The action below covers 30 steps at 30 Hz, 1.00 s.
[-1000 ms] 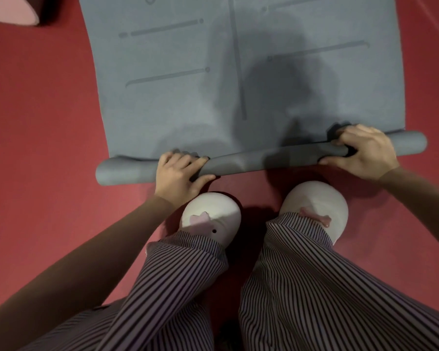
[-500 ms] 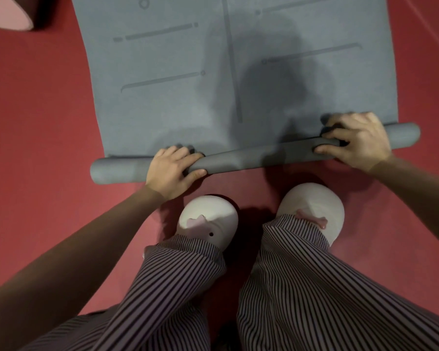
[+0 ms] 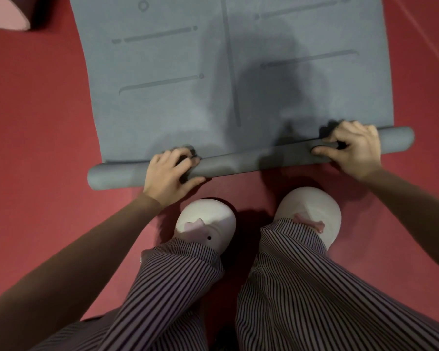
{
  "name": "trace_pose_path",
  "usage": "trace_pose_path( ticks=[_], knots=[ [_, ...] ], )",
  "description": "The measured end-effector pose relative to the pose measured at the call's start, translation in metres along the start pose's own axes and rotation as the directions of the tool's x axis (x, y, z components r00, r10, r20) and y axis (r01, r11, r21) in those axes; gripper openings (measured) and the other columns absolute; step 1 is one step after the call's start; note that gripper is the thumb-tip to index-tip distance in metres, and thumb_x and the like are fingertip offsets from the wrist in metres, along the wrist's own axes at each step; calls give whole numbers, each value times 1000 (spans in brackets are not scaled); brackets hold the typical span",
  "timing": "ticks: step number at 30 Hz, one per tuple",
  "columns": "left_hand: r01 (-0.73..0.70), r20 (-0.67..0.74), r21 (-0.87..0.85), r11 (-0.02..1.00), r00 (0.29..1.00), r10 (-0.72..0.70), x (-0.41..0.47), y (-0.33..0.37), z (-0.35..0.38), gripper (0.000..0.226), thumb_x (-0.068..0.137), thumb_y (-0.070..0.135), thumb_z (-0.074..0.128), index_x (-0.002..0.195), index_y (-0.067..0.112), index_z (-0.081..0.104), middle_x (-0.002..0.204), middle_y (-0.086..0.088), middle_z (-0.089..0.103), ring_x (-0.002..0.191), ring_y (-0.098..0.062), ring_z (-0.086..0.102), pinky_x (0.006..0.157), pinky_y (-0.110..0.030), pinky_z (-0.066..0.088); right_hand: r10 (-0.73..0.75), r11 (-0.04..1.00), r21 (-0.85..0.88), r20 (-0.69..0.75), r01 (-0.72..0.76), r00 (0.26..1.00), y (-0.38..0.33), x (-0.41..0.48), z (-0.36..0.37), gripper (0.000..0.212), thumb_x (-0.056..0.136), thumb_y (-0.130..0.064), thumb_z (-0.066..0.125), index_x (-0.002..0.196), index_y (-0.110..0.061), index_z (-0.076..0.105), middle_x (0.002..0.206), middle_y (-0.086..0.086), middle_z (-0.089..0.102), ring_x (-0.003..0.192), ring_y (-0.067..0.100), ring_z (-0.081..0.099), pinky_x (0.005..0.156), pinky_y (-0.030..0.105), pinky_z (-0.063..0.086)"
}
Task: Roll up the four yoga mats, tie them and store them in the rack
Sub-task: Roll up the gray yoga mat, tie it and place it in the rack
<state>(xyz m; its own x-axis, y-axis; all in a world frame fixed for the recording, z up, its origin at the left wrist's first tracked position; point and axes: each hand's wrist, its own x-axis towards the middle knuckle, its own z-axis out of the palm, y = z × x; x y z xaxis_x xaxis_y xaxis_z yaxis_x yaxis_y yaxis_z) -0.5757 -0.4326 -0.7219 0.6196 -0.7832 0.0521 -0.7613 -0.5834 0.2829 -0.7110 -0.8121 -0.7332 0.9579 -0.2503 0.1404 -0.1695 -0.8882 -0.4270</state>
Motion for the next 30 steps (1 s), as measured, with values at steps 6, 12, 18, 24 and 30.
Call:
trace_pose_path(
  ticks=[6, 12, 18, 24, 30],
  knots=[
    [-35, 33, 8, 999, 999, 35, 8, -8, -2, 57, 87, 67, 39, 100, 16, 60, 92, -7, 59, 81, -25, 52, 66, -33, 39, -16, 1000, 18, 20, 16, 1000, 2, 7, -2, 49, 72, -57, 60, 66, -8, 66, 70, 9, 63, 73, 16, 49, 70, 31, 23],
    [92, 148, -185, 978, 987, -65, 25, -14, -12, 53, 80, 62, 51, 96, 15, 68, 95, -2, 67, 91, -23, 63, 72, -32, 48, -82, 993, -85, -31, 80, 996, -7, 6, -9, 58, 85, -60, 52, 72, -7, 69, 87, 10, 69, 73, 29, 65, 75, 36, 28],
    [240, 276, -244, 940, 946, -170, 40, -14, -23, 59, 71, 68, 45, 95, 19, 69, 94, 6, 65, 90, -18, 61, 73, -34, 47, 65, 993, -110, 165, -47, 984, -28, 12, -11, 63, 60, -77, 46, 76, -16, 45, 84, 11, 59, 79, 30, 58, 82, 36, 23],
    [68, 93, -53, 996, 994, -62, 29, -11, -18, 52, 77, 62, 53, 103, 21, 70, 88, 2, 70, 85, -21, 66, 90, -33, 32, 67, 995, -80, 133, -56, 989, -26, 16, -9, 62, 61, -71, 52, 69, -10, 55, 75, 7, 60, 77, 27, 59, 77, 33, 22],
    [129, -57, 55, 990, 990, -126, 18, 2, -12, 39, 84, 53, 53, 102, 18, 56, 75, -5, 64, 73, -28, 63, 91, -39, 27, 171, 977, -150, 114, -153, 979, -32, 17, -9, 67, 61, -76, 44, 76, -13, 64, 82, 5, 62, 90, 25, 56, 81, 34, 19]
  ],
)
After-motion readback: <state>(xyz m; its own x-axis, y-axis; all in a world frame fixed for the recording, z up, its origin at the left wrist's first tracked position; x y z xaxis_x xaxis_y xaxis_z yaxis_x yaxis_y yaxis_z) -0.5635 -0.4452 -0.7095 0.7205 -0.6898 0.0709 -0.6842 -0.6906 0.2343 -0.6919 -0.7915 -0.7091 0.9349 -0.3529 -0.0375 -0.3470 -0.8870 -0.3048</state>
